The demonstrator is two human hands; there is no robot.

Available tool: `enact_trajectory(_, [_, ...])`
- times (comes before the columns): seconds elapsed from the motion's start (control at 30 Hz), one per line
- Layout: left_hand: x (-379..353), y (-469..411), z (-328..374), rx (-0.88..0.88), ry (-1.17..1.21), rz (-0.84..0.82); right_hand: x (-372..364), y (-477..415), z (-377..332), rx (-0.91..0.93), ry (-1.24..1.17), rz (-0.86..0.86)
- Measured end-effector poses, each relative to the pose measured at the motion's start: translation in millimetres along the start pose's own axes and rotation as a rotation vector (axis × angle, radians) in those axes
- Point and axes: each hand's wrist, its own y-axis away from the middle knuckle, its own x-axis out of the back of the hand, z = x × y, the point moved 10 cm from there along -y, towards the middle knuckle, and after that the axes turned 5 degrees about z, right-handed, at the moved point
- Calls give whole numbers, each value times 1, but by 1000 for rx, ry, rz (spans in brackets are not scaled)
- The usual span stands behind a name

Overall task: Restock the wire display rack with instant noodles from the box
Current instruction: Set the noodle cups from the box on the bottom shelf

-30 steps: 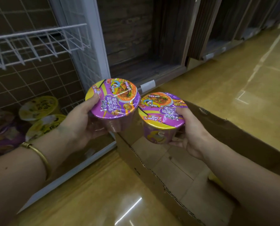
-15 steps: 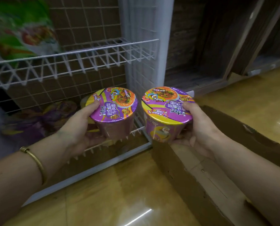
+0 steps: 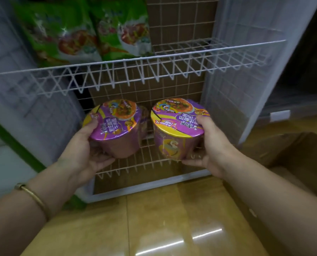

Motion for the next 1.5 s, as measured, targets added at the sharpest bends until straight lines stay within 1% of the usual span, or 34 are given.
enact_trajectory(0.1, [31,-8,-3,10,31,78,-34,-5,13,-33,-1,-36])
enact_trajectory(0.27, [62,-21,-16,21,135,158,-80,-15,44,-111,-34,-52])
enact_trajectory(0.43, [68,-37,-31,26,185,167,-110,-27,68,-124,-37,-43])
enact_trajectory(0.53, [70,-52,-41,58,201,187,-120,-36,79,-145,-55,-19])
enact_trajectory(0.7, [73,-73,-47,64,164,256,-123,-52,89,-156,-72,31])
enact_trajectory(0.9, [74,-83,-54,100,124,291,-123,-73,89,-74,79,93])
enact_trajectory(1.1, [85,-96,-59,100,30,316,-122,-82,97,-69,188,97])
enact_trajectory(1.37, [83,-105,-59,133,40,258,-121,-83,95,-63,198,83])
enact_trajectory(1.43, [84,-106,-59,129,-22,270,-120,-83,93,-47,195,108])
enact_trajectory(1.5, [88,-105,-56,96,-123,311,-116,-86,92,-4,260,145])
